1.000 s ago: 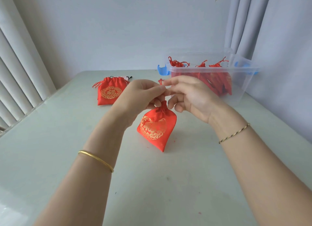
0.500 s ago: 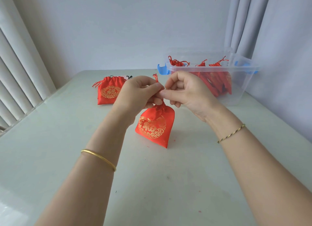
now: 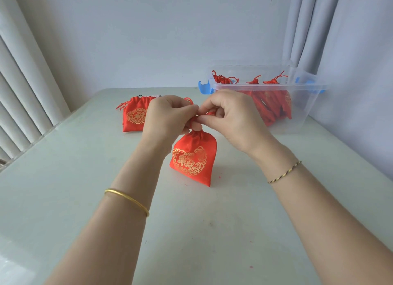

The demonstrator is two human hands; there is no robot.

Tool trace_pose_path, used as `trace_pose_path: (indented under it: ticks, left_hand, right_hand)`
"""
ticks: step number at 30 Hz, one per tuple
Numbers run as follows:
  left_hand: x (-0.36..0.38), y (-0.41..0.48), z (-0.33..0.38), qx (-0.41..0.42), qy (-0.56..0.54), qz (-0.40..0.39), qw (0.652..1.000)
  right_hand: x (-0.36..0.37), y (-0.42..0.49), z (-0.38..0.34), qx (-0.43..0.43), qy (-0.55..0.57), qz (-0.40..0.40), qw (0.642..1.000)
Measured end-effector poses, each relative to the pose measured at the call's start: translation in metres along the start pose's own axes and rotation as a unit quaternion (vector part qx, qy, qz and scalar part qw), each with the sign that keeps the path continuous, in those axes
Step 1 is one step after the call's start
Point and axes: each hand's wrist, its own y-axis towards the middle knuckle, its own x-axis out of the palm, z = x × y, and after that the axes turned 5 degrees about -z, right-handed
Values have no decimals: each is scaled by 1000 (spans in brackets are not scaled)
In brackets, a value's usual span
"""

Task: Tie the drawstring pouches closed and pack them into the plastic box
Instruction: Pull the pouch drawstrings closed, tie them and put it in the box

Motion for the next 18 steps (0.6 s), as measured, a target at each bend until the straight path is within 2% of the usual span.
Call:
trace_pose_path:
  ticks: [5, 9, 12, 14, 16, 18]
  left_hand:
    - [1, -1, 1, 16, 11, 10, 1000]
    - [0, -2, 5, 30, -19, 34, 999]
    - [-2, -3, 10, 28, -51, 44, 997]
    - [-2, -3, 12, 28, -31, 51, 998]
    - [-4, -3, 14, 41, -1, 60, 997]
    - [-6, -5, 16, 79, 33, 37, 996]
  right_hand:
    - [1, 1, -1, -26, -68, -16, 997]
    - [-1, 1, -1, -2, -87, -33, 996]
    - [-2, 1, 1, 67, 34, -33, 997]
    - [-3, 1, 4, 139, 153, -27, 978]
    - [-3, 1, 7, 214, 294, -25, 931]
    - [-6, 2, 10, 267, 394, -21, 879]
